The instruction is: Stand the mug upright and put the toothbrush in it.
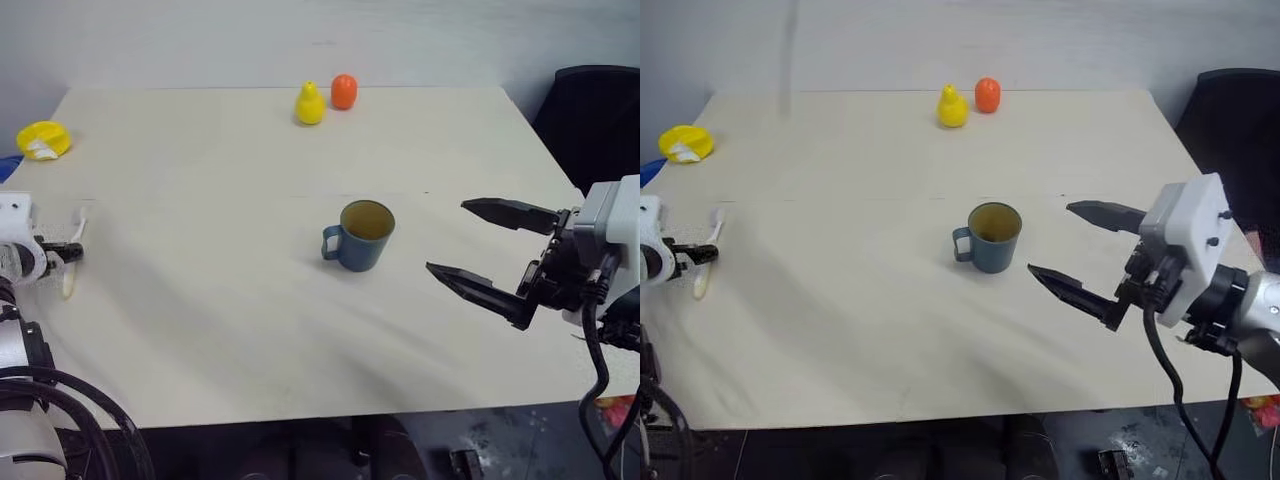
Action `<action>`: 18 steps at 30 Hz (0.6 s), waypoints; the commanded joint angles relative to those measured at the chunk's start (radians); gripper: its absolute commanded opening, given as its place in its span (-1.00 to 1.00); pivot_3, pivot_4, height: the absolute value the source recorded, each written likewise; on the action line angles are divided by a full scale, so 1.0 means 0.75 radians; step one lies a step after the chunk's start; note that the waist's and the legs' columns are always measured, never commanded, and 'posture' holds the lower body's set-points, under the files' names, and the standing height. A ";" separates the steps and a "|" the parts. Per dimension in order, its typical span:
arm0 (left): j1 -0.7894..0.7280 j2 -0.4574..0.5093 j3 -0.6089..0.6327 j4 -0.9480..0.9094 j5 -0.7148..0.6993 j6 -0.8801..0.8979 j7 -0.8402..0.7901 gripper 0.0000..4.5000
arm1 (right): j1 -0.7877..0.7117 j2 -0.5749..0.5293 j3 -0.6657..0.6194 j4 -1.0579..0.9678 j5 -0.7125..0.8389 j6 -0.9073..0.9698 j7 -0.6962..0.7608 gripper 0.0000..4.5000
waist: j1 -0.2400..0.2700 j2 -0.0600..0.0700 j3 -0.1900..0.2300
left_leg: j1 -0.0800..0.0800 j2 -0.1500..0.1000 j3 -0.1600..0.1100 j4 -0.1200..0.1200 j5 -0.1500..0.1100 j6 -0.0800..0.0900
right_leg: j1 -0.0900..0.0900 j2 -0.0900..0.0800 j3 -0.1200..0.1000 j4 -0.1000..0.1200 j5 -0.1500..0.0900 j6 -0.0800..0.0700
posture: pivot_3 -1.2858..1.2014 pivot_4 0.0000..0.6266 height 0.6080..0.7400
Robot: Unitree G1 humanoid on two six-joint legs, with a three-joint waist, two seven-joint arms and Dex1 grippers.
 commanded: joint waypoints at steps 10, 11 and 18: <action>-0.029 -0.061 0.008 0.020 0.015 0.025 0.004 -0.91 | 0.111 0.003 -0.035 -0.033 -0.055 -0.127 0.054 1.00 | 0.010 0.002 -0.001 | 0.001 0.000 0.002 0.005 -0.001 0.002 | 0.003 0.000 0.002 0.000 0.004 0.000 | 0.03 -0.52 1.00; -0.030 -0.060 0.009 0.022 0.015 0.021 0.013 -0.96 | 0.113 0.000 -0.033 -0.030 -0.055 -0.128 0.052 1.00 | 0.010 0.002 -0.001 | 0.001 0.000 0.002 0.005 -0.001 0.002 | 0.003 0.000 0.002 0.000 0.004 0.000 | 0.03 -0.52 1.00; -0.100 -0.095 0.072 0.004 -0.049 -0.018 0.017 -0.96 | 0.168 0.014 -0.057 -0.002 -0.010 -0.088 0.012 1.00 | 0.013 0.002 -0.001 | 0.000 0.000 0.001 0.005 -0.001 0.002 | 0.003 0.000 0.002 0.000 0.004 0.000 | 0.03 -0.52 1.00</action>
